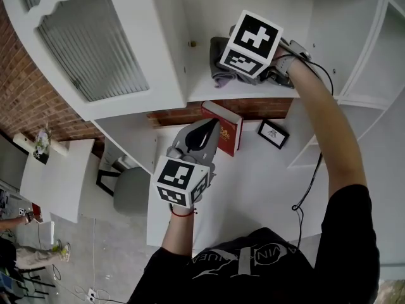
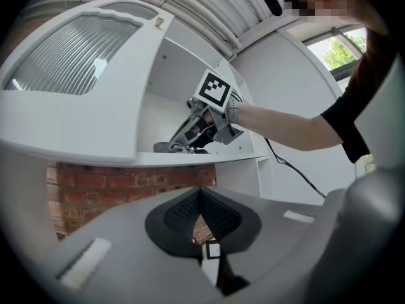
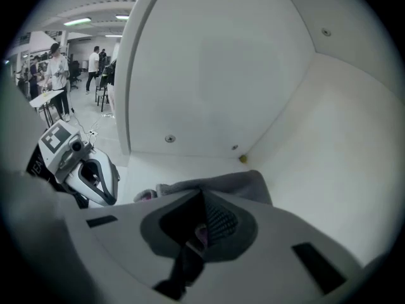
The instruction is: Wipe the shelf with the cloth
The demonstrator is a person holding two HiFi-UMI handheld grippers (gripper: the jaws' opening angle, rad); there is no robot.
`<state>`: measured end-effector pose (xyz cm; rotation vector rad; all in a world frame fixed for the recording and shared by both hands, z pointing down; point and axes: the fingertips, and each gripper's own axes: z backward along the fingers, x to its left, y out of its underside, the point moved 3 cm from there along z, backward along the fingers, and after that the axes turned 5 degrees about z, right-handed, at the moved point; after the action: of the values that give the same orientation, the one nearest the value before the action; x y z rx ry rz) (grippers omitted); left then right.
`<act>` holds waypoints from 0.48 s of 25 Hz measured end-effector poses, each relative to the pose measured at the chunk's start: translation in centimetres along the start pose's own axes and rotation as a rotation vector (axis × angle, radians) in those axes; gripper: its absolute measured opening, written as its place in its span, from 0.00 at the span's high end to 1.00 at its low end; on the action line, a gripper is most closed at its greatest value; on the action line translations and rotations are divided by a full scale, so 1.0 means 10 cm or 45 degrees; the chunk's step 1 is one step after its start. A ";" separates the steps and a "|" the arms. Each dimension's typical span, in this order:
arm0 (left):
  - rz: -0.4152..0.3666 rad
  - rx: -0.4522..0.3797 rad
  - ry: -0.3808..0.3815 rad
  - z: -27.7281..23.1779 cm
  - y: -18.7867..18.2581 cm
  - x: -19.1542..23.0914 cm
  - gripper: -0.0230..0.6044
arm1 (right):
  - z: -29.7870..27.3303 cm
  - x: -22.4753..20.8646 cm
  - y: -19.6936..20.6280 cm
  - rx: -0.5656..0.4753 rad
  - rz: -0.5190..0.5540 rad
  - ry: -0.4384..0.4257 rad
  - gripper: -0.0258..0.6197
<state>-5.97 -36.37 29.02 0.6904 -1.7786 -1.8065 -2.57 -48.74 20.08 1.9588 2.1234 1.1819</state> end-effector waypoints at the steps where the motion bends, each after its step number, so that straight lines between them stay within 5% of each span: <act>1: -0.004 0.000 0.012 -0.02 0.00 -0.03 0.95 | 0.04 -0.02 0.08 0.026 -0.018 0.008 0.93; 12: 0.034 -0.007 0.193 -0.33 0.04 -0.34 0.95 | 0.48 -0.13 0.75 0.181 -0.180 0.231 0.93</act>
<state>-1.23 -36.55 29.39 0.7762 -1.6756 -1.6937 6.37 -48.03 19.98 1.7770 2.4528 1.2591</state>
